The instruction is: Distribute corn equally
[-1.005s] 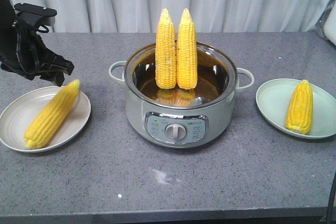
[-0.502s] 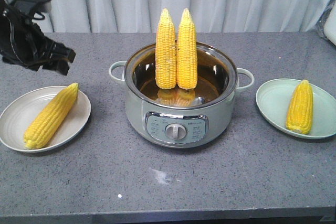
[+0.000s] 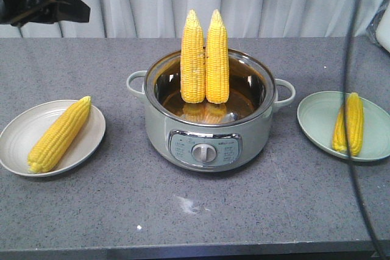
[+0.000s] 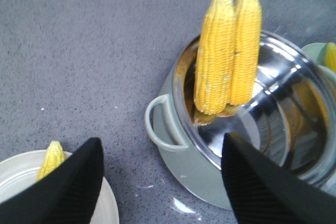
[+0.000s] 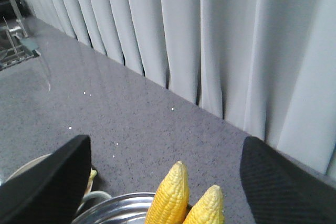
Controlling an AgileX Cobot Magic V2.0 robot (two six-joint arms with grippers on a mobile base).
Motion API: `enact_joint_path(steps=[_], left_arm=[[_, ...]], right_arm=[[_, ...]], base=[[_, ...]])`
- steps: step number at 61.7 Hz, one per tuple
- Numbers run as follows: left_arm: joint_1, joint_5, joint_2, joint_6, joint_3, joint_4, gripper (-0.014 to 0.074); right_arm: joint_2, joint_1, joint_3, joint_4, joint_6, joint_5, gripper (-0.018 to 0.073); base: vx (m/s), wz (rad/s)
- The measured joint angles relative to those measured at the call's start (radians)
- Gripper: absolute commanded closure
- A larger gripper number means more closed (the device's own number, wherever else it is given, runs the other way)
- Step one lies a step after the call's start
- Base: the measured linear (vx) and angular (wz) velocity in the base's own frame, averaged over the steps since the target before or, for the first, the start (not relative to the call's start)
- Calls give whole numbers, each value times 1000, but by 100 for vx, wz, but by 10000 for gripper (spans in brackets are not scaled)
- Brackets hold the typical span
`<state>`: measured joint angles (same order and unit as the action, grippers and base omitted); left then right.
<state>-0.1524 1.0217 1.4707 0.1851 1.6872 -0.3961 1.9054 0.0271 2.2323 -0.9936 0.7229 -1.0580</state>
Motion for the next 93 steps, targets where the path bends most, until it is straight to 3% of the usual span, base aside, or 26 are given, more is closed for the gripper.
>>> enact_joint_path(steps=[18,51,61,82,93], left_arm=[[0,51,-11,10,0,-4,126],[0,59,-11,17,0,-4,126],[0,59,-11,18,0,-4,126],[0,60,-11,18,0,-3,126],[0,60,-11,18,0,-3,126]], right_arm=[[225,105,59,198,-71,41,-3],[353,105,61,182,-101,18,17],[360,105,61,183,-110,-10,157],[360,105,61,179,-113,-28,555],[359,105,61,172,-71,-29,568]], base=[[0,0],[0,0],[0,0],[0,0],[0,0]])
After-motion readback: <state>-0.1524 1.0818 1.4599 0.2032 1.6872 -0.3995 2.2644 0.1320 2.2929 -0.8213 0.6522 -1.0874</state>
